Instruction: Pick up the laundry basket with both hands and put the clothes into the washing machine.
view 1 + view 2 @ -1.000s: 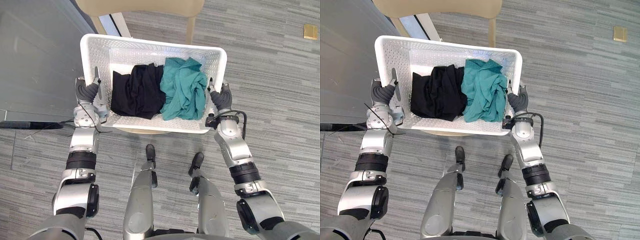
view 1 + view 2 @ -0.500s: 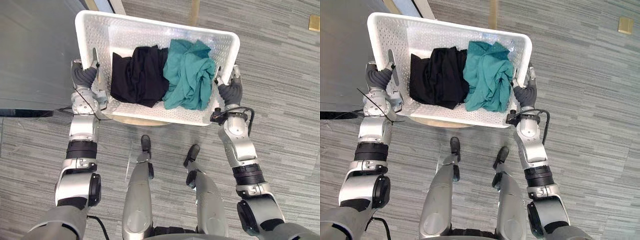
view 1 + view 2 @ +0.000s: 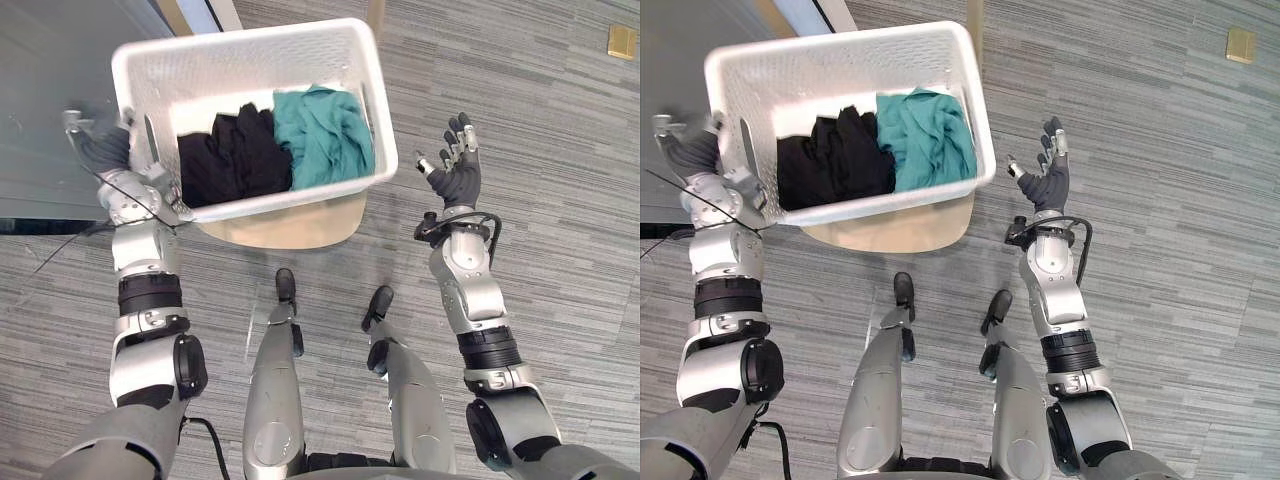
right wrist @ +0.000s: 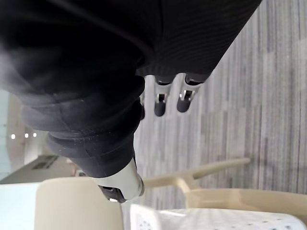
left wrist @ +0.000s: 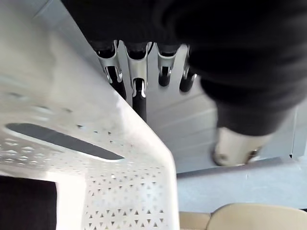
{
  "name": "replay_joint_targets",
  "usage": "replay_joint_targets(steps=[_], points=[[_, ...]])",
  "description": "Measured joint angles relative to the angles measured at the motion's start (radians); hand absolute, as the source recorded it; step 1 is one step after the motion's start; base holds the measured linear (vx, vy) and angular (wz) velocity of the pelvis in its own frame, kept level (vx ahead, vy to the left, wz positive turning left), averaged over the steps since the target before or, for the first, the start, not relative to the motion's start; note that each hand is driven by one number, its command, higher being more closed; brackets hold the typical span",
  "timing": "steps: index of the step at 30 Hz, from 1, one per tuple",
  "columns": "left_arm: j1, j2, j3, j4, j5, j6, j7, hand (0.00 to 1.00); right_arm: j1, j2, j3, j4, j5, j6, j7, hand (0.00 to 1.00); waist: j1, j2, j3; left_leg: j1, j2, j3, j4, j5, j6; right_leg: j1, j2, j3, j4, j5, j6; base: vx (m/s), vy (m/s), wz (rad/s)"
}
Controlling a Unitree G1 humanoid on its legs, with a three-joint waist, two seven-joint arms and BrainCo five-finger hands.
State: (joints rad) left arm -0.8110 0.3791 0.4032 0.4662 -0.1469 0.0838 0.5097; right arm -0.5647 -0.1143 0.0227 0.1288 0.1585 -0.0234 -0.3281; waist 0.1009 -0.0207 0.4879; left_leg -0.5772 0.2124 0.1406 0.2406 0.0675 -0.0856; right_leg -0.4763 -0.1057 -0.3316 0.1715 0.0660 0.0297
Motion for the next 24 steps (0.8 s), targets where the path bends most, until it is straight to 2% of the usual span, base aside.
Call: replay_joint_targets(steps=[4,11,17,24], points=[[-0.001,0.024,-0.003,-0.048,0.001,-0.025,-0.006,0.0,0.0,0.0,0.007,0.0,0.009,-0.003,0.001,0.0,0.006,0.0,0.0,0.009,0.002,-0.001,-0.026,0.017,-0.012,0.001,0.002,-0.007,-0.002,0.003,-0.004,0.0,-0.025,0.03],[0.008,0.038,-0.004,-0.107,-0.001,-0.072,-0.038,0.0,0.0,-0.013,-0.028,0.0,0.01,-0.004,0.002,0.0,0.023,0.0,0.0,0.023,-0.009,-0.011,-0.066,0.043,-0.01,0.009,-0.003,-0.027,-0.004,0.005,-0.007,0.01,-0.024,0.08],[0.045,0.042,-0.008,-0.153,-0.018,-0.091,-0.071,0.0,0.003,-0.014,-0.048,0.0,0.009,-0.004,0.003,0.0,0.022,0.0,-0.001,0.029,-0.014,-0.013,-0.068,0.043,-0.009,0.025,-0.006,-0.034,-0.017,0.005,-0.008,0.0,-0.007,0.04],[0.075,0.043,-0.006,-0.197,-0.042,-0.101,-0.071,0.0,0.007,-0.019,-0.066,-0.005,0.009,-0.004,0.002,0.0,0.021,0.0,-0.003,0.03,-0.013,-0.007,-0.062,0.043,-0.009,0.025,-0.007,-0.032,-0.016,0.005,-0.008,0.0,-0.002,-0.01]])
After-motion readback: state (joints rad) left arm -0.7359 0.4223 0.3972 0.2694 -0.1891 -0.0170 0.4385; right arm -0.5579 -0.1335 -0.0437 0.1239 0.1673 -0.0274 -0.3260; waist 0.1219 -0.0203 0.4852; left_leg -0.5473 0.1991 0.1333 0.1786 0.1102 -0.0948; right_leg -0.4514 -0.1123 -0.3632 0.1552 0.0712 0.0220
